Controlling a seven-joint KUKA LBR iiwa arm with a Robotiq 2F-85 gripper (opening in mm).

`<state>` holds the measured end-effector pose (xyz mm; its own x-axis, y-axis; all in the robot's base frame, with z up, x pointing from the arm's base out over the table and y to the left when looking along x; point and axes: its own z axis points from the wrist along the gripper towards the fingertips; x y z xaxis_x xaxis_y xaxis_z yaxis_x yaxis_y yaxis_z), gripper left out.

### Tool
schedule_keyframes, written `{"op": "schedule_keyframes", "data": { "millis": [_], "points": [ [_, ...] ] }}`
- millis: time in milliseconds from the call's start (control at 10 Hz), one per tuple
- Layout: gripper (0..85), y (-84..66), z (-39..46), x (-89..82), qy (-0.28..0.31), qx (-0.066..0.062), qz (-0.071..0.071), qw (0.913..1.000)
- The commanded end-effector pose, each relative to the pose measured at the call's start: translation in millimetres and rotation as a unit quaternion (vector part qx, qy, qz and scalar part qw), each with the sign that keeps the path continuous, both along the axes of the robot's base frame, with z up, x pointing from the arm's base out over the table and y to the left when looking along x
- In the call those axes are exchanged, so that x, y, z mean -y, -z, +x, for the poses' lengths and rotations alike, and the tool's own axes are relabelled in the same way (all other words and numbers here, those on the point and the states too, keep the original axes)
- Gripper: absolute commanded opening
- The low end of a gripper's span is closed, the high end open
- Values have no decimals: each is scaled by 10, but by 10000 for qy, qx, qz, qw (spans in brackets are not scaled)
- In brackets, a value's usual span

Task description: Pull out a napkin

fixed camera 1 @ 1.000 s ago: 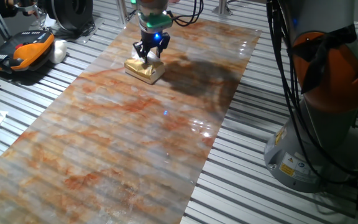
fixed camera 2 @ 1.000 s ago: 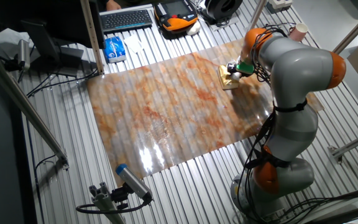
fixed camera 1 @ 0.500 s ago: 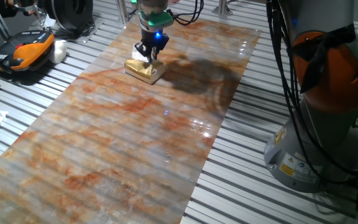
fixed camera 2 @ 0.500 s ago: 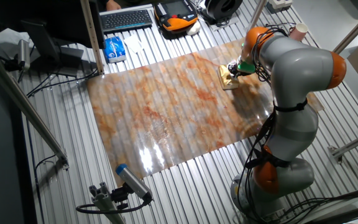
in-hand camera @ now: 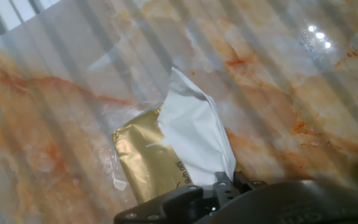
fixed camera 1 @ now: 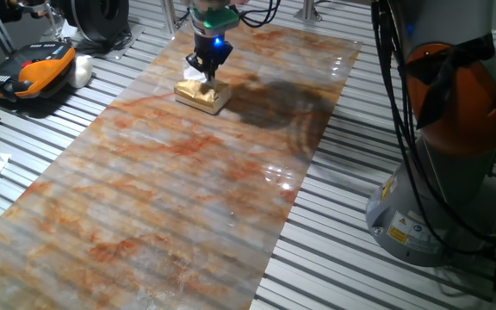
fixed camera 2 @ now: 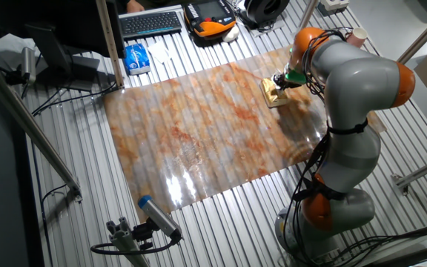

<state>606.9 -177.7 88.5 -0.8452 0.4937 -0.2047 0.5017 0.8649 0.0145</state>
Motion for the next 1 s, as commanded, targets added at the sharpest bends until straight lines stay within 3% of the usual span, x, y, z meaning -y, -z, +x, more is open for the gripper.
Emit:
{"op": "schedule_keyframes", "data": {
  "millis": [0,100,200,400,500,900],
  "points": [
    [170,-4,0,-1,-7,1,0,10000],
    [0,-2,0,1,-128,-12,85,9999],
    [0,-6,-1,0,-160,-79,131,9998],
    [0,-8,0,5,-127,-134,59,9998],
    [0,-22,0,13,-131,-150,94,9998],
    [0,-190,4,117,-258,-258,177,9992]
  ]
}}
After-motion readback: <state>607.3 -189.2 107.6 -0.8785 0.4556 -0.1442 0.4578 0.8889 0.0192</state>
